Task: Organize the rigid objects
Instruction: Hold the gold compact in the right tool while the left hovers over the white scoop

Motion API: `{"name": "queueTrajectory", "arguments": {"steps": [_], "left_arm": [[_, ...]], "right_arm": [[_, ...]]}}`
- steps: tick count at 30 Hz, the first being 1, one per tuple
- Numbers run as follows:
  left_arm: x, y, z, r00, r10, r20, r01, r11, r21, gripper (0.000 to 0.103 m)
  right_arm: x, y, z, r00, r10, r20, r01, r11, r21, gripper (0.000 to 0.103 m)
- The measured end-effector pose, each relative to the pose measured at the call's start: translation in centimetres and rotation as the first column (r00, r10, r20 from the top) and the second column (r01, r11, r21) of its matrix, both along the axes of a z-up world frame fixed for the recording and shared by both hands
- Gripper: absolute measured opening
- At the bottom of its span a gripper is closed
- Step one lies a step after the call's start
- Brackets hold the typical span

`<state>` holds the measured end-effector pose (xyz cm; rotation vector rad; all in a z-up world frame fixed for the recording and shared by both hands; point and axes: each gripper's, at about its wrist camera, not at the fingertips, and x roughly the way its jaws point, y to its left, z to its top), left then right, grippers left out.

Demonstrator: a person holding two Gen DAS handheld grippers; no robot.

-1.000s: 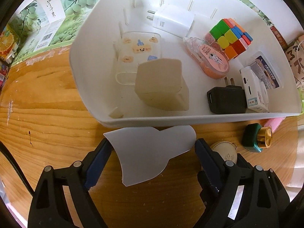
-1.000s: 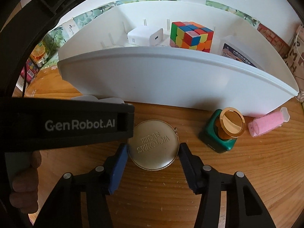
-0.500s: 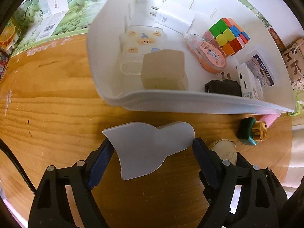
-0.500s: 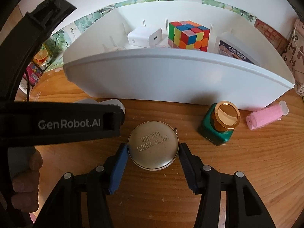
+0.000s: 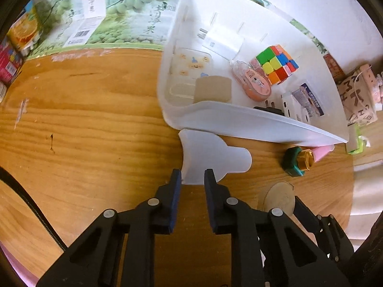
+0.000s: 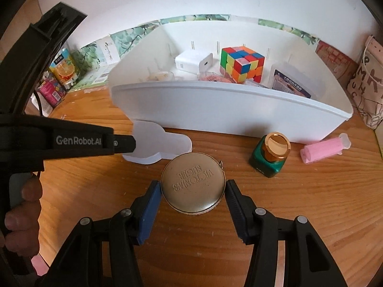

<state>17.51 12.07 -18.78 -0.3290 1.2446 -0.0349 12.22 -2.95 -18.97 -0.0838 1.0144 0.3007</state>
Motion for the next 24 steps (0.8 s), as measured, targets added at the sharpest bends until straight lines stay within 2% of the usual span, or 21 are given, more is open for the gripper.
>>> {"name": "queueTrajectory", "arguments": {"steps": [2,5,7,8,13,18,24], "left_arm": [[-0.5,0.4,0.0,1.0,0.011,0.01,-0.011,0.999,-0.036,0.022],[-1.2,1.1,0.0,1.0,0.021,0.017,-0.019,0.996,-0.091,0.032],[-1.3,0.5,0.1,0.999,0.021,0.026,-0.018,0.994,-0.11,0.045],[-1.4,0.4,0.3,0.999,0.021,0.033,-0.017,0.993,-0.116,0.048],[-0.5,-1.4,0.7,0.999,0.001,0.045,0.004,0.995,-0.104,0.079],[1.2,-2.0,-0.4,1.0,0.0,-0.005,0.0,0.996,-0.094,0.09],[2.7,-3.9,-1.2,0.998,-0.029,-0.064,0.028,0.999,-0.025,0.092]], "right_arm": [[-0.3,0.0,-0.1,1.0,0.0,-0.007,0.0,1.0,0.002,0.055],[-0.9,-0.2,-0.4,1.0,-0.008,-0.021,0.009,1.0,0.007,0.055],[-1.1,-0.5,-0.6,0.999,-0.016,-0.03,0.017,1.0,0.013,0.055],[-1.2,-0.6,-0.6,0.999,-0.02,-0.033,0.02,1.0,0.013,0.055],[-1.4,-1.5,-0.8,0.998,-0.046,-0.044,0.047,0.999,0.015,0.055],[-1.7,-2.2,-1.2,0.997,-0.051,-0.061,0.052,0.999,0.013,0.055],[-1.7,-3.7,-1.6,0.995,-0.059,-0.08,0.059,0.998,0.005,0.055]]}}
